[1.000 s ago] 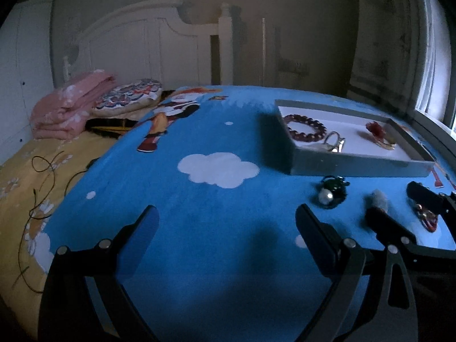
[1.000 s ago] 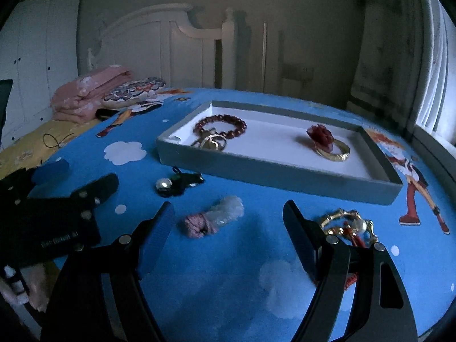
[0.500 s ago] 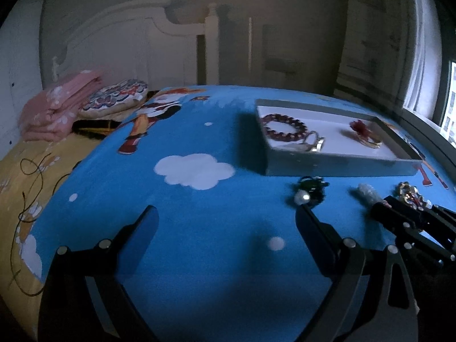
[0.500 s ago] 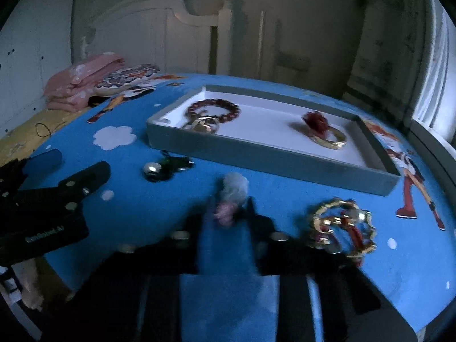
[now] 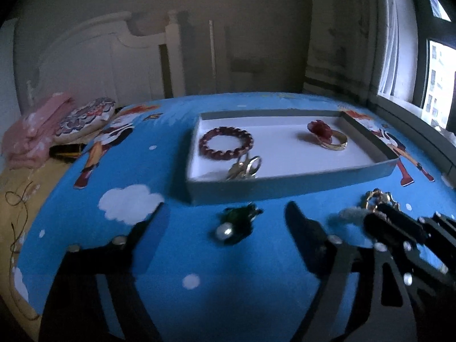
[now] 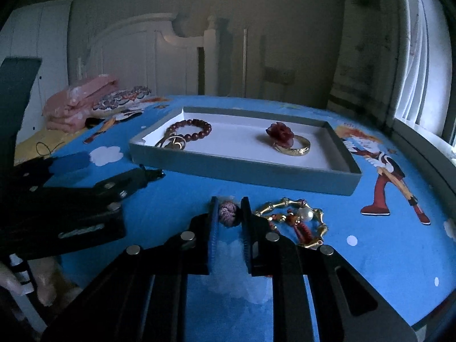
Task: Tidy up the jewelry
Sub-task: 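Close the right gripper on the grey jade pendant while the left gripper grasps the black keychain, then carry the pendant and keychain into the grey tray and open both grippers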
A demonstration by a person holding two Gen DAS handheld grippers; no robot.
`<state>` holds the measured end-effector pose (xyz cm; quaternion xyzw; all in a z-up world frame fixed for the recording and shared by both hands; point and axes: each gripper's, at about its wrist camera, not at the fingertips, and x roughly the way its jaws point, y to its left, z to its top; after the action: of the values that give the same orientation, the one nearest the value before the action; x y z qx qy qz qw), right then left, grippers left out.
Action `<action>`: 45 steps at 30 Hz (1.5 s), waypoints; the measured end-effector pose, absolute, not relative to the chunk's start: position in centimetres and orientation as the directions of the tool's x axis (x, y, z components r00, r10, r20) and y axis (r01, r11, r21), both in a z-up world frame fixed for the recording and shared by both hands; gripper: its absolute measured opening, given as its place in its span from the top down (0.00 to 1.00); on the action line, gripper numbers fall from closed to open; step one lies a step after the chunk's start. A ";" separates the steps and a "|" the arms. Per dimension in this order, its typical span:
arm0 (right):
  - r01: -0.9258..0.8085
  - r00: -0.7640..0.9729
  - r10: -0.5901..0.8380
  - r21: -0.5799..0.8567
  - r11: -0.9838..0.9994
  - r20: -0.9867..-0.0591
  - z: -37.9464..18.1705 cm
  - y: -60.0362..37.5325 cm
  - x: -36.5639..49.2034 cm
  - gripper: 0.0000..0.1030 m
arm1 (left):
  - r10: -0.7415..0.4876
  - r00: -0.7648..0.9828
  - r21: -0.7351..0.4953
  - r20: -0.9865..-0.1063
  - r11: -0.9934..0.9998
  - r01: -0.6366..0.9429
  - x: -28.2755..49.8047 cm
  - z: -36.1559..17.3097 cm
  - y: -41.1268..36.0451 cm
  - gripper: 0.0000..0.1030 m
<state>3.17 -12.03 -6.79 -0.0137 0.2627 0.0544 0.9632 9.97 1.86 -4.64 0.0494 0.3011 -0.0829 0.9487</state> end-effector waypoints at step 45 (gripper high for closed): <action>-0.098 0.925 0.112 0.057 0.994 -0.363 -4.0 -15.0 -0.3 0.85 | -0.377 0.806 -0.151 -0.456 0.926 0.347 5.3 -1.1 2.8 0.97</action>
<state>-0.33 -14.98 -4.03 0.0188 0.1863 0.0537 0.9808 5.30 2.84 -1.10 -0.0302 0.2462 -0.1905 0.9498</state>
